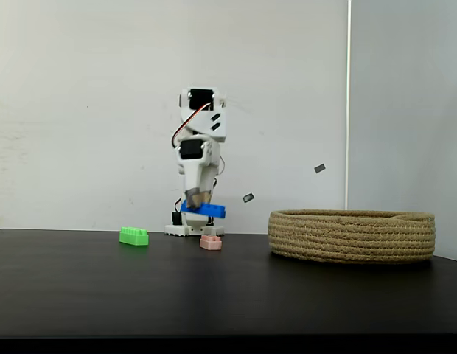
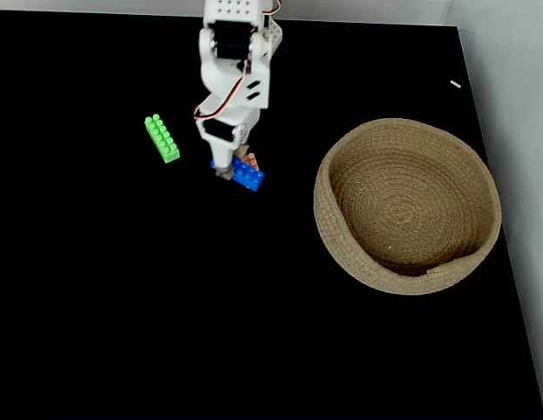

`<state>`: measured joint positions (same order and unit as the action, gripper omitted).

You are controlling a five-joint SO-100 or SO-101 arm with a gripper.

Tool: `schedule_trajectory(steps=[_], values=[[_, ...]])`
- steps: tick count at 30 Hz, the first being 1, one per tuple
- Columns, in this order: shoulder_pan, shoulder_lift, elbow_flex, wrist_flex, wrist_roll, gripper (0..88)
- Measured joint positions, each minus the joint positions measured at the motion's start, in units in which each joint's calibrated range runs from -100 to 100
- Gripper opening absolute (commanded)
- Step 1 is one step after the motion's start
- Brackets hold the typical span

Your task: Place the lego blocks in the tray

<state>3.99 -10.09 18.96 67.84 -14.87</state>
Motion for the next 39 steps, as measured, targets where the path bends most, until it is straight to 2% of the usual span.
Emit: schedule_trajectory(steps=[5,11,13,15,17,22,29,33,39], values=[[-14.09,-3.39,-4.51,0.24,0.88,0.0],[-26.22,-3.48,-4.07,-8.85,2.10,0.6],[-29.48,-3.48,-1.94,-13.56,2.88,8.0],[-32.65,-3.48,0.53,-17.13,3.13,22.4],[-34.36,-3.48,2.74,-18.68,2.30,29.4],[-34.28,-3.48,6.98,-20.06,0.78,38.1],[-29.89,-4.50,7.42,-17.46,0.54,41.6],[-25.98,-7.04,7.42,-9.18,4.54,30.3],[-16.53,-10.18,7.42,-1.95,13.97,36.2]])
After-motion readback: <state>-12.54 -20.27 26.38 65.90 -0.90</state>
